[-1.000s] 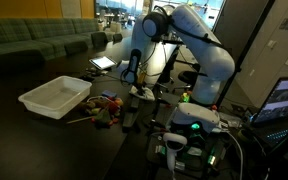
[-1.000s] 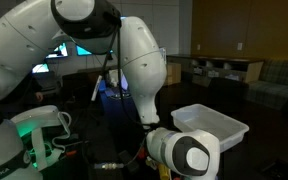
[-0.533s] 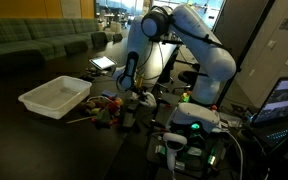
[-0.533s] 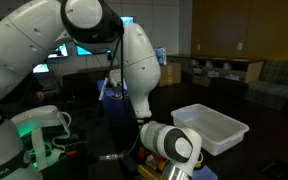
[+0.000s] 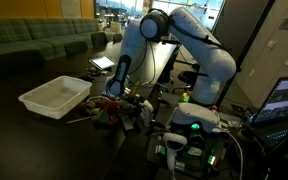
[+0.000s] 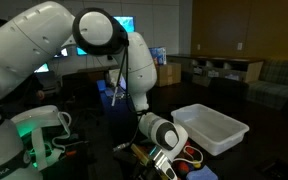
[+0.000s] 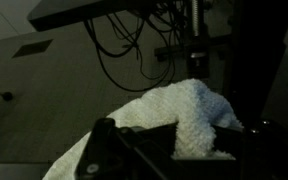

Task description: Pick up the white towel on the left, push the items in front of the white storage bin to the left, put the towel in the storage bin

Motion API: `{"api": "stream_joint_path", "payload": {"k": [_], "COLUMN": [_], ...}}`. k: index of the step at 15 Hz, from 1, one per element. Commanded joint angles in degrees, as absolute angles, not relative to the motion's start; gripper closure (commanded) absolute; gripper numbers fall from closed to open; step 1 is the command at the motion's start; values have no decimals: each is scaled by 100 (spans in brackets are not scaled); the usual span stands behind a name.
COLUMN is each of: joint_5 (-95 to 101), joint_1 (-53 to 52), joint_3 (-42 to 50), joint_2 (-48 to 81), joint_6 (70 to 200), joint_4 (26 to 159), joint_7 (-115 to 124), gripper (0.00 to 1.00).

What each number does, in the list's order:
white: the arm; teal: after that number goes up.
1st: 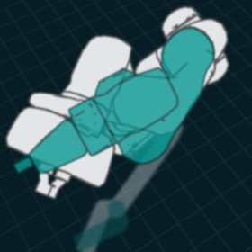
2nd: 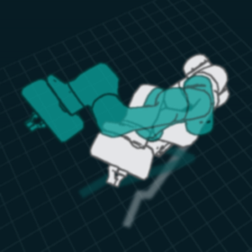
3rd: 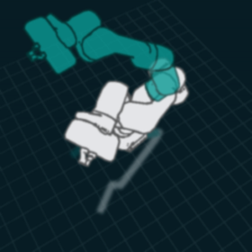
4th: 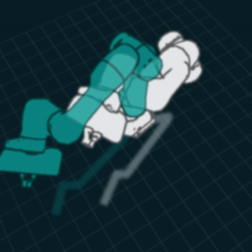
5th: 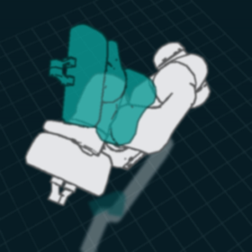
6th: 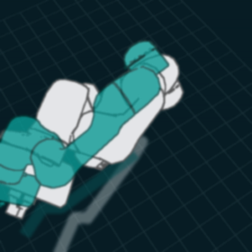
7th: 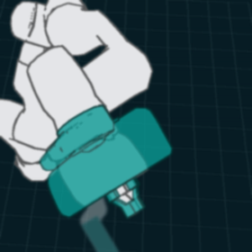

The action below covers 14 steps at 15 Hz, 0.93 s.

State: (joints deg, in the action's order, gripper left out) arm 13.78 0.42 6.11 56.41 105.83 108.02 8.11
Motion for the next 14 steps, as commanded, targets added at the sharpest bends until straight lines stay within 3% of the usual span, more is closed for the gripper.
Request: {"api": "stream_joint_path", "payload": {"k": [1,14], "joint_5": [844,-1630], "joint_1": [31,-710], "joint_3": [217,-1092], "joint_2": [6018,6866], "joint_6": [10039,8986], "joint_4": [10208,8531], "joint_7": [655,1034], "gripper": [96,97]}}
